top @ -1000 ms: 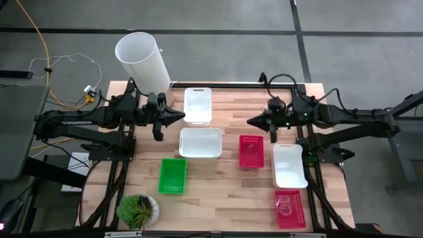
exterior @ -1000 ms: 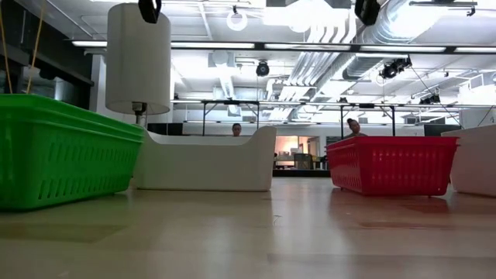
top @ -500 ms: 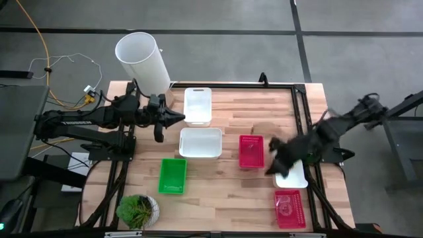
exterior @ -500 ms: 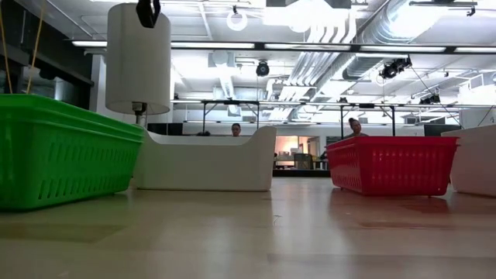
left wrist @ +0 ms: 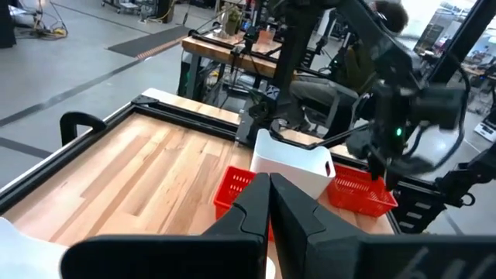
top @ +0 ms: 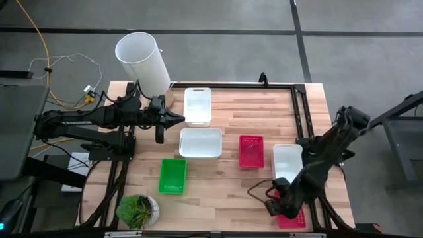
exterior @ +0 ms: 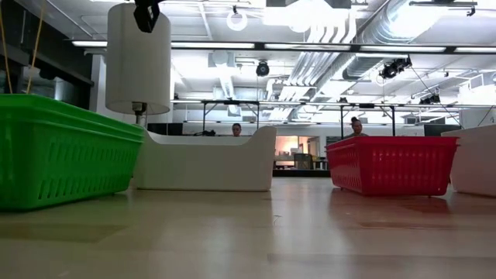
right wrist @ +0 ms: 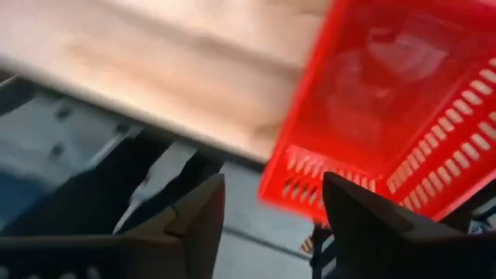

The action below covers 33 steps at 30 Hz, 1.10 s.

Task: Stack baskets by color
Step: Stack the bottom red bin on the top red bins

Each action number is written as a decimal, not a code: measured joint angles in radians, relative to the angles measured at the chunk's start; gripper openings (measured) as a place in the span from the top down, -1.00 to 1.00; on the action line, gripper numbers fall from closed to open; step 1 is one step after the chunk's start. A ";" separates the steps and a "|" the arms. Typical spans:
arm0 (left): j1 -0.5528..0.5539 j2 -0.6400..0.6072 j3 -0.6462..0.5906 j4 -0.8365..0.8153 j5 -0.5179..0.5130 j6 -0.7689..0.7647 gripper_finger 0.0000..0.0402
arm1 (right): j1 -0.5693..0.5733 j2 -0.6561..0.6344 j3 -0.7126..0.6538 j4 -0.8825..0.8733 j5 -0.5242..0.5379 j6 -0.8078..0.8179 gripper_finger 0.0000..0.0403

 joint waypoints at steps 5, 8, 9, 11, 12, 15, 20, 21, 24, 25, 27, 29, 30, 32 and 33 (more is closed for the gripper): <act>0.000 0.000 0.000 0.000 0.000 0.000 1.00 | 0.006 0.120 0.000 -0.009 0.004 0.090 -0.09; 0.000 0.000 0.000 0.000 0.000 0.000 1.00 | -0.002 0.175 0.000 -0.002 0.006 0.090 -0.09; 0.000 0.000 0.000 0.000 0.000 0.000 1.00 | -0.005 0.189 0.000 -0.003 0.006 0.090 -0.09; 0.000 0.000 0.000 0.000 0.000 0.000 1.00 | -0.011 0.211 0.000 0.001 -0.003 0.087 -0.09; 0.000 0.000 0.000 0.000 0.000 0.000 1.00 | -0.014 0.216 0.000 0.001 -0.008 0.086 -0.08; 0.000 0.000 0.000 0.000 0.000 0.000 1.00 | -0.014 0.217 0.000 -0.004 -0.017 0.087 0.00; 0.000 0.000 0.000 0.000 0.000 -0.002 1.00 | -0.014 0.216 0.000 -0.016 -0.056 0.087 0.37; 0.000 0.000 0.000 0.000 0.000 -0.001 1.00 | -0.014 0.216 0.000 -0.017 -0.058 0.087 0.48; 0.000 0.000 0.000 0.000 0.000 -0.002 1.00 | -0.014 0.215 0.000 -0.004 -0.061 0.065 0.86; 0.000 0.000 0.000 0.000 0.000 -0.002 1.00 | -0.014 0.214 0.002 -0.002 -0.063 0.045 0.93; 0.000 0.000 0.000 0.000 0.000 -0.003 1.00 | -0.020 0.214 0.015 -0.002 -0.082 0.016 0.93; 0.000 0.000 0.000 0.000 0.000 -0.003 1.00 | -0.026 0.213 0.031 -0.001 -0.103 -0.018 0.92; 0.000 0.000 0.000 0.000 0.000 -0.003 1.00 | -0.028 0.213 0.042 -0.001 -0.104 -0.035 0.95; 0.000 0.000 0.000 0.000 0.000 -0.003 1.00 | -0.033 0.213 0.069 0.000 -0.104 -0.069 0.98; 0.000 0.000 0.000 0.000 0.000 -0.002 1.00 | -0.035 0.213 0.082 0.000 -0.104 -0.085 0.98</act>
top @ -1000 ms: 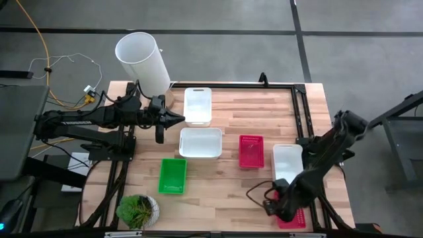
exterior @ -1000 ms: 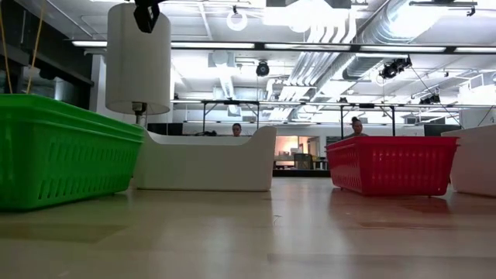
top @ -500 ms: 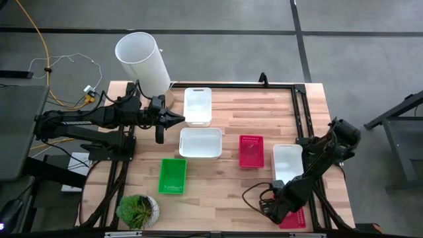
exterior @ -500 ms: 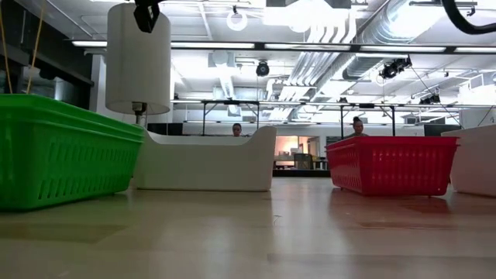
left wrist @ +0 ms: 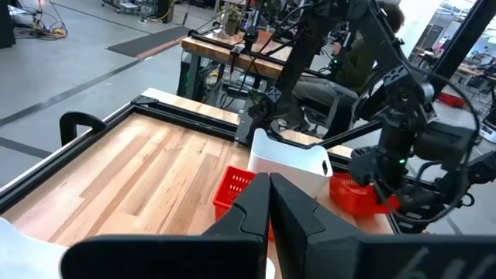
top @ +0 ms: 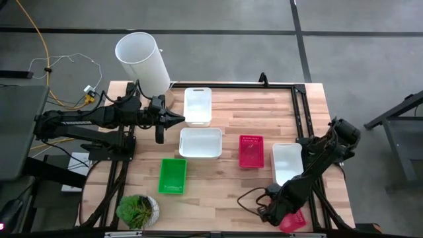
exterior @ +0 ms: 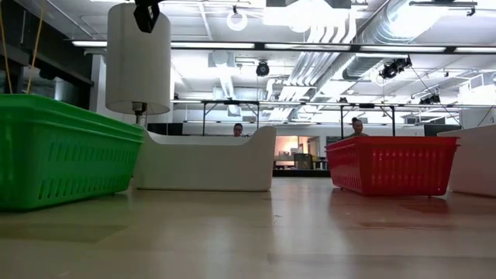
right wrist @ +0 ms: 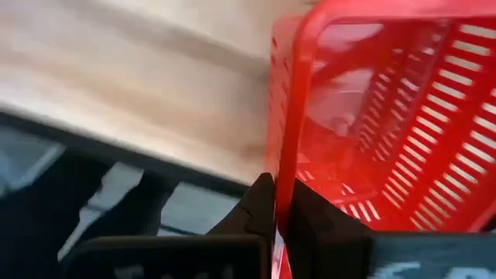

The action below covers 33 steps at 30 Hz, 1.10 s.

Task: Stack baskets by color
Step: Stack the bottom red bin on the top red bins

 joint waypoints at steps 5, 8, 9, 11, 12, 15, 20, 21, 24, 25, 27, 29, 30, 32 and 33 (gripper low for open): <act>0.000 0.000 0.000 0.000 0.000 0.000 1.00 | -0.023 0.000 0.086 -0.001 -0.021 -0.177 0.99; 0.000 0.000 0.000 0.000 0.000 0.000 1.00 | -0.042 0.000 0.151 0.001 -0.052 -0.337 1.00; 0.000 0.000 0.000 0.000 0.000 0.000 1.00 | -0.050 0.000 0.175 0.002 -0.059 -0.393 0.99; 0.000 0.000 0.000 0.000 0.000 0.000 1.00 | -0.065 0.000 0.225 0.002 -0.063 -0.516 1.00; 0.000 0.000 0.000 0.000 0.000 0.000 1.00 | -0.073 0.000 0.249 0.003 -0.064 -0.574 1.00; 0.000 0.000 0.000 0.000 0.000 0.000 1.00 | -0.104 0.000 0.317 0.003 -0.066 -0.747 1.00; 0.000 0.000 0.000 0.000 0.000 -0.001 1.00 | -0.176 -0.006 0.404 -0.074 -0.052 -0.945 1.00; 0.000 0.000 0.000 0.000 0.000 -0.002 1.00 | -0.191 -0.014 0.418 -0.110 -0.044 -0.976 1.00; 0.000 0.000 0.000 0.000 0.000 -0.002 1.00 | -0.233 -0.063 0.439 -0.227 0.020 -1.044 1.00; 0.000 0.000 0.000 0.000 0.000 -0.002 1.00 | -0.246 -0.088 0.439 -0.259 0.053 -1.058 1.00; 0.000 0.000 0.000 0.000 0.000 -0.001 1.00 | -0.273 -0.144 0.430 -0.305 0.126 -1.066 1.00; 0.000 0.000 0.000 0.000 -0.001 -0.001 1.00 | -0.299 -0.209 0.407 -0.316 0.199 -1.064 1.00; -0.001 0.000 0.000 0.000 -0.005 -0.002 1.00 | -0.313 -0.242 0.393 -0.319 0.239 -1.059 1.00; -0.001 0.000 0.000 0.000 -0.019 0.000 1.00 | -0.340 -0.301 0.362 -0.314 0.331 -1.035 1.00; -0.001 0.000 0.000 0.000 -0.028 0.000 1.00 | -0.356 -0.328 0.345 -0.314 0.375 -1.013 1.00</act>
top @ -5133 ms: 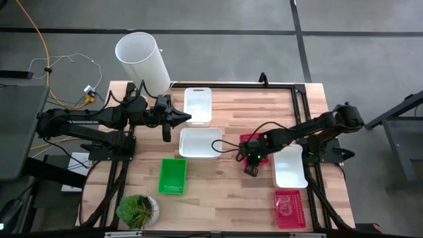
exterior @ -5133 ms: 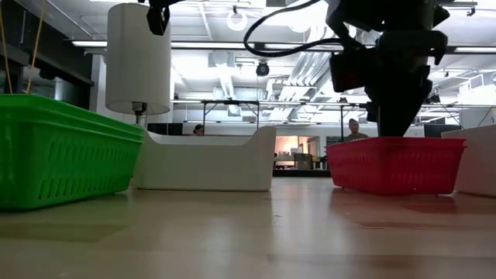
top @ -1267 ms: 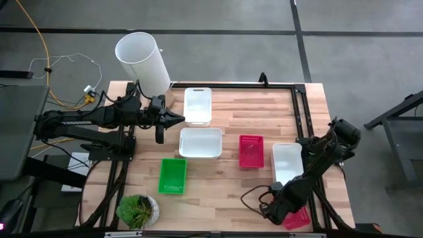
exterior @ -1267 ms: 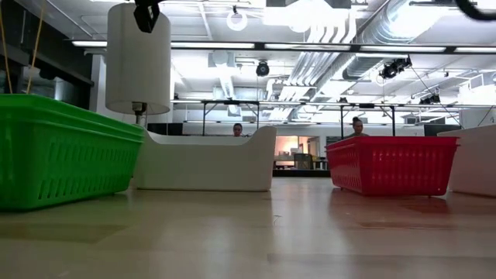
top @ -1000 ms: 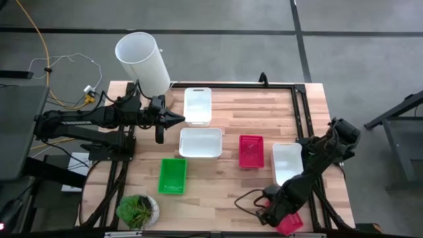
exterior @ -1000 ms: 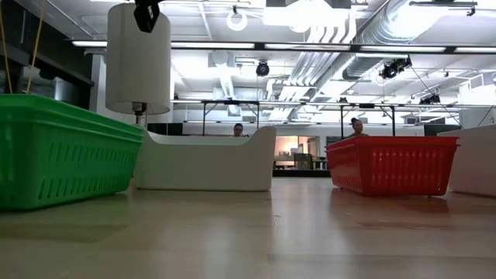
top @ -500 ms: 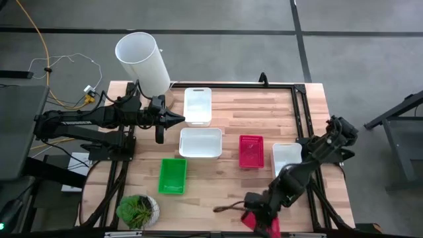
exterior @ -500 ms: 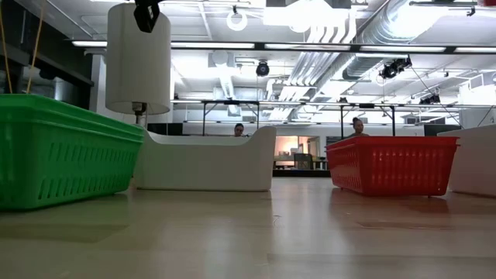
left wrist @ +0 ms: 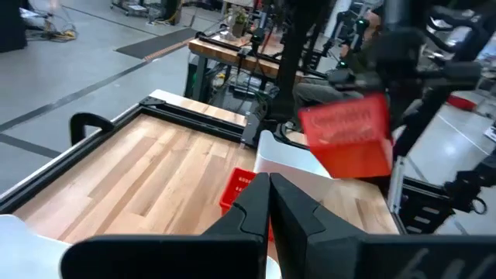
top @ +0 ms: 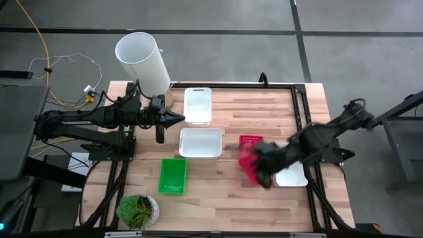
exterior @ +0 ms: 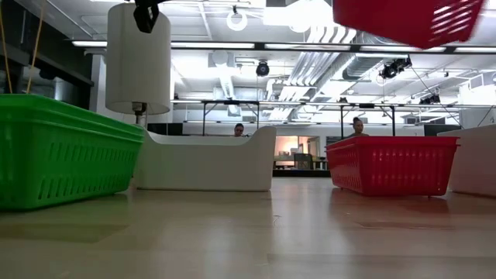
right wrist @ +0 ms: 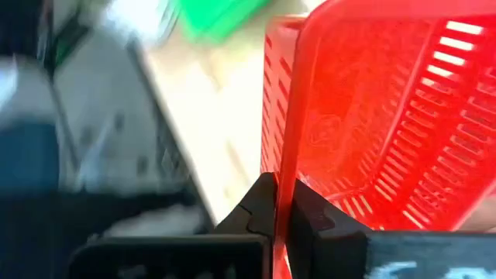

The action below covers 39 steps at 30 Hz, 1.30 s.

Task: Stack baskets by color
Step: Stack the bottom red bin on the top red bins

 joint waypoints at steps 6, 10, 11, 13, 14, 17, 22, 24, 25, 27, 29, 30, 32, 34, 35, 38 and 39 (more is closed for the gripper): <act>0.000 0.000 0.000 0.000 -0.028 -0.001 1.00 | -0.098 -0.082 -0.054 0.007 0.165 0.072 1.00; 0.000 0.000 0.000 0.000 -0.028 -0.013 1.00 | -0.171 -0.078 -0.055 0.014 0.165 0.109 1.00; 0.000 0.000 0.000 0.000 -0.028 -0.016 1.00 | -0.188 -0.075 -0.055 0.017 0.156 0.117 1.00; 0.000 0.000 0.000 0.000 -0.028 -0.017 1.00 | -0.214 -0.074 -0.055 0.018 0.140 0.122 1.00; 0.001 0.000 0.000 0.000 -0.028 -0.017 1.00 | -0.226 -0.073 -0.055 0.019 0.140 0.123 1.00; 0.001 0.000 0.000 0.000 -0.028 -0.017 1.00 | -0.246 -0.070 -0.055 0.020 0.138 0.120 1.00; 0.001 0.000 0.000 0.000 -0.028 -0.017 1.00 | -0.266 -0.070 -0.055 0.020 0.118 0.124 1.00; 0.001 0.000 0.000 0.000 -0.028 -0.017 1.00 | -0.271 -0.070 -0.055 0.020 0.118 0.145 1.00; 0.001 0.000 0.000 0.000 -0.028 -0.017 1.00 | -0.273 -0.070 -0.055 0.020 0.117 0.157 1.00; 0.001 0.000 0.000 0.000 -0.028 -0.017 1.00 | -0.281 -0.062 -0.055 0.023 0.112 0.185 1.00; 0.001 0.000 0.000 0.000 -0.028 -0.017 1.00 | -0.293 -0.040 -0.055 0.030 0.085 0.194 1.00; 0.001 0.000 0.000 0.000 -0.028 -0.017 1.00 | -0.300 -0.026 -0.055 0.032 0.072 0.195 1.00; 0.001 0.000 0.000 0.000 -0.028 -0.017 1.00 | -0.313 0.005 -0.053 0.044 0.053 0.195 1.00; 0.001 0.000 0.000 0.000 -0.028 -0.017 1.00 | -0.324 0.049 -0.040 0.040 0.042 0.195 1.00; 0.001 0.000 0.000 0.000 -0.028 -0.017 1.00 | -0.327 0.070 -0.032 0.030 0.024 0.197 1.00; 0.001 0.000 0.000 0.000 -0.028 -0.014 1.00 | -0.331 0.135 -0.005 -0.043 -0.044 0.203 1.00; 0.001 0.000 0.000 0.000 -0.028 -0.014 1.00 | -0.326 0.154 0.003 -0.082 -0.062 0.211 1.00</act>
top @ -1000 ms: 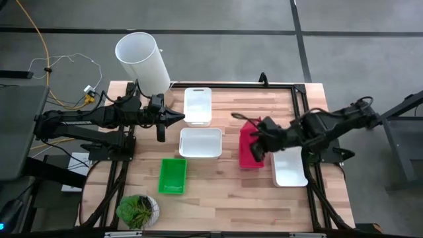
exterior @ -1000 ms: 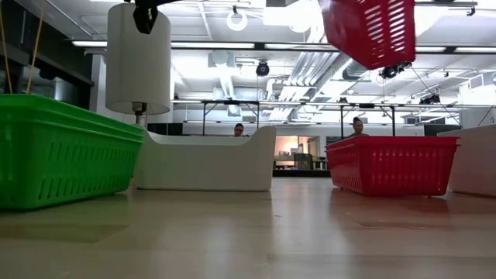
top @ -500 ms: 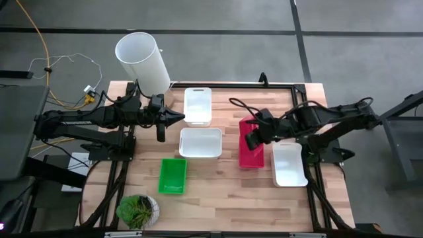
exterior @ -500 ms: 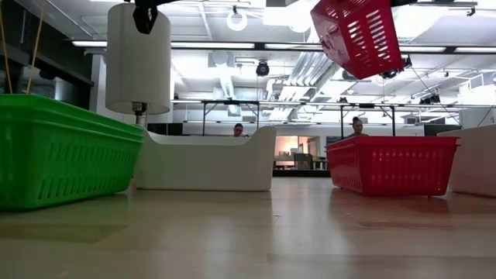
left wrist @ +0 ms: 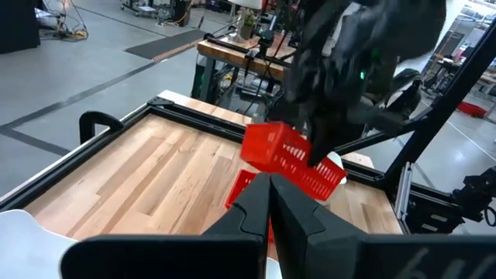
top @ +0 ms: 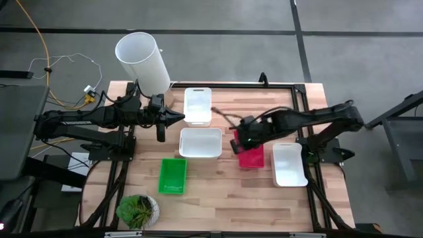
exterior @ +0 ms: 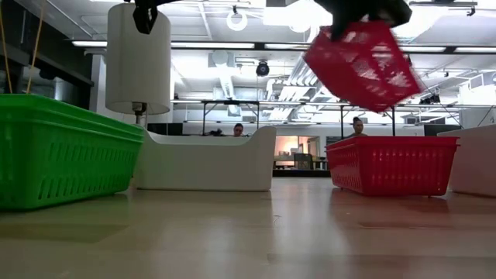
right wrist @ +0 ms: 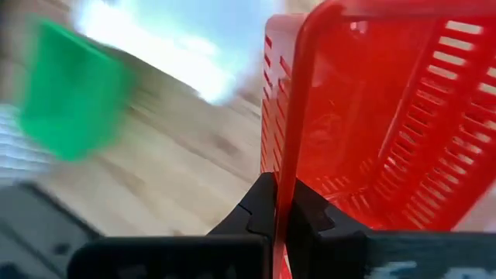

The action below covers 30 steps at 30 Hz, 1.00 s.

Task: Stack baskets by color
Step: Stack the bottom red bin on the top red bins

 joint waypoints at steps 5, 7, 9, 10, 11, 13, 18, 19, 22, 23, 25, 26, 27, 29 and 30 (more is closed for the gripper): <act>0.000 0.000 0.000 0.000 0.000 0.007 1.00 | 0.027 0.061 0.008 -0.209 -0.035 0.077 1.00; 0.000 0.000 0.000 0.000 0.000 0.008 1.00 | 0.031 0.074 0.008 -0.212 -0.033 0.111 1.00; 0.000 0.000 0.000 0.000 0.000 0.013 1.00 | 0.035 0.079 0.009 -0.168 -0.022 0.145 1.00; 0.000 0.000 0.000 0.000 0.000 0.017 1.00 | 0.036 0.080 0.009 -0.143 -0.014 0.157 1.00; 0.000 0.000 0.000 0.000 0.000 0.021 1.00 | 0.036 0.080 0.009 -0.120 -0.004 0.171 1.00; 0.000 0.000 0.000 0.000 0.000 0.023 1.00 | 0.036 0.080 0.009 -0.098 0.005 0.204 1.00; 0.000 0.000 0.000 0.000 0.000 0.023 1.00 | 0.036 0.101 0.009 -0.139 0.008 0.274 1.00; 0.000 0.000 0.000 0.000 0.000 0.024 1.00 | 0.036 0.109 0.009 -0.132 0.008 0.283 1.00; 0.000 0.000 0.000 -0.001 0.003 0.040 1.00 | 0.036 0.136 0.009 -0.087 0.002 0.298 1.00; 0.000 0.000 0.000 0.000 0.006 0.047 1.00 | 0.036 0.145 0.009 -0.079 0.000 0.301 1.00; 0.000 0.000 0.000 -0.003 0.007 0.053 1.00 | 0.036 0.160 0.009 -0.068 -0.004 0.314 1.00; 0.000 0.000 0.000 -0.006 0.007 0.053 1.00 | 0.036 0.167 0.009 -0.074 -0.007 0.328 1.00; 0.000 0.000 0.000 -0.008 0.007 0.053 1.00 | 0.036 0.174 0.009 -0.088 -0.013 0.336 1.00; 0.000 0.000 0.000 -0.015 0.007 0.052 1.00 | 0.035 0.187 0.009 -0.117 -0.021 0.353 1.00; 0.000 0.000 0.000 -0.017 0.007 0.052 1.00 | 0.035 0.192 0.009 -0.125 -0.023 0.361 1.00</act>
